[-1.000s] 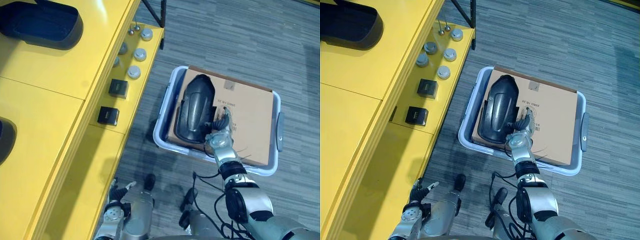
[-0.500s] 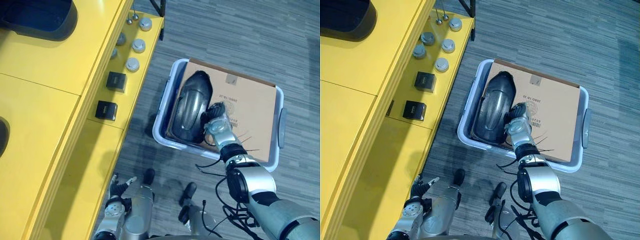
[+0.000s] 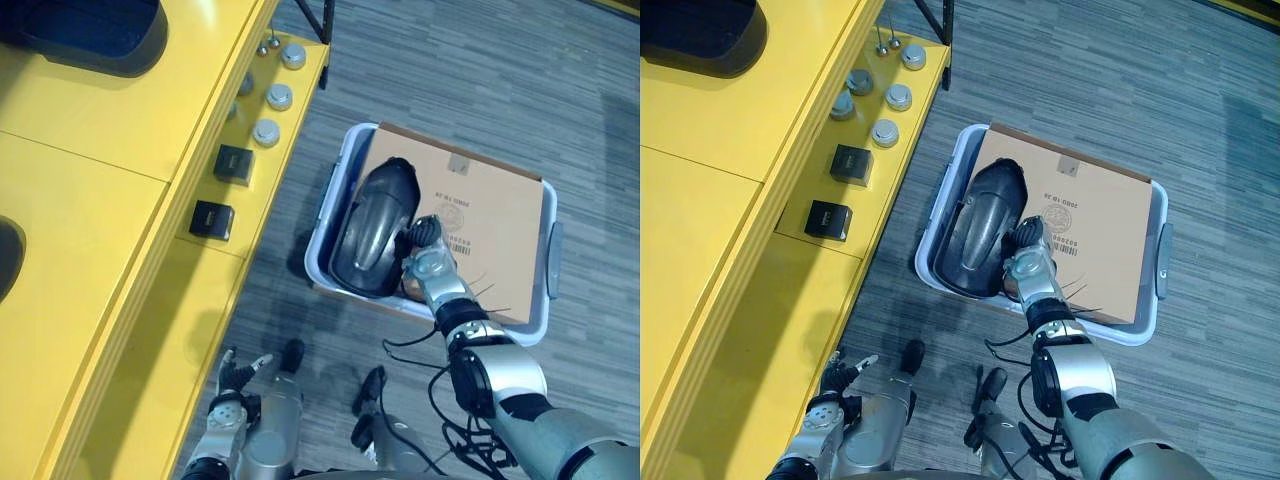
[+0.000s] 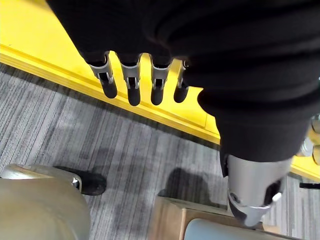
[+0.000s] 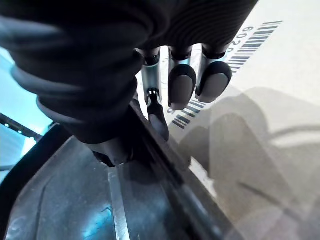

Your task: Walk over and take plastic housings, then place them on the shelf

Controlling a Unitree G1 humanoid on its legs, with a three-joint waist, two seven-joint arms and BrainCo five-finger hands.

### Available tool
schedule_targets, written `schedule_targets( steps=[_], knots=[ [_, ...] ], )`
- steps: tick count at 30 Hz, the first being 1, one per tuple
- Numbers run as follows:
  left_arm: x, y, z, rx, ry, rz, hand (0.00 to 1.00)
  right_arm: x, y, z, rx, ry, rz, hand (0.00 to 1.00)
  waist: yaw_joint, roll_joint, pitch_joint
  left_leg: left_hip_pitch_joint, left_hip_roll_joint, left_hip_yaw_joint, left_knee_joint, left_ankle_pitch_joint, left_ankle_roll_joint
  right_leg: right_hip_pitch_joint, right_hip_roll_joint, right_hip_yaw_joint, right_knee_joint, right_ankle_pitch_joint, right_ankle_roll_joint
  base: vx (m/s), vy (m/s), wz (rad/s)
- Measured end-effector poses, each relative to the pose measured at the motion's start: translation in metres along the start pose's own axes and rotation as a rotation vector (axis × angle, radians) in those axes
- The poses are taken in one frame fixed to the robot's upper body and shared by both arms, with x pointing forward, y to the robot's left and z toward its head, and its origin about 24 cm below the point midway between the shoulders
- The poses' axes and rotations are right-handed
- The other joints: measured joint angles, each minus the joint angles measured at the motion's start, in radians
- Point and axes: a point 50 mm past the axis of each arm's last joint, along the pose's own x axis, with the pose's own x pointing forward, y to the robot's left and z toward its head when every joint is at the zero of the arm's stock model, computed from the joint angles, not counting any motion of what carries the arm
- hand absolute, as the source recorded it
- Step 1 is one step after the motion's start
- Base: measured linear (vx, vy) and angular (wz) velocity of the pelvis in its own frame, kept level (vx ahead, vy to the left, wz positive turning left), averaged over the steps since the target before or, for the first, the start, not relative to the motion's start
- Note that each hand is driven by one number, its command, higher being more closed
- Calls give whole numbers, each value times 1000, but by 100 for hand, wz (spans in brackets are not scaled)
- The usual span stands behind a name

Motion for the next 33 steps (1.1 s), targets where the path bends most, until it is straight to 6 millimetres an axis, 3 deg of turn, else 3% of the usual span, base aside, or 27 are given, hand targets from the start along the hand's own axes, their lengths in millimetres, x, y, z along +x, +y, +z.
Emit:
schedule_targets(
  steps=[3,6,10,13,18,24,33],
  knots=[
    [-5,-6,15,-15,-81,-26,0,-12,-17,2,25,-81,-96,100,-6,-3,-4,14,0,4,-7,0,0,9,-1,4,-2,-1,1,11,5,-3],
    [-14,-12,42,-69,-211,-45,0,-23,-27,-6,31,-104,-157,100,-22,-11,-53,15,-1,-2,-14,-1,1,10,-3,-1,-3,-6,8,15,-1,4],
    [-34,-13,95,-155,-468,-61,0,-35,-36,-7,34,-149,-225,100,-31,-7,-106,31,-2,-9,-25,-1,1,26,-3,-8,-4,-16,19,30,-7,5],
    [-54,-5,137,-233,-665,-44,0,-41,-47,7,40,-228,-284,100,-33,2,-121,48,-2,-12,-31,-1,1,41,-3,-14,-4,-23,19,15,-2,4],
    [-94,14,188,-332,-956,50,0,-50,-56,36,19,-377,-334,100,-54,8,-170,56,-3,-11,-33,-1,1,50,-5,-15,-10,-23,19,14,3,-1],
    [-112,11,214,-348,-1102,38,0,-61,-48,55,31,-488,-302,100,-55,15,-199,90,-3,-7,-40,-1,1,79,-4,-12,-16,-23,19,2,4,-1],
    [-123,-10,218,-287,-1140,-41,0,-80,-26,81,52,-624,-175,100,-56,16,-235,107,-2,18,-55,-1,1,78,-3,8,-16,-22,19,-14,18,-8]
  ],
)
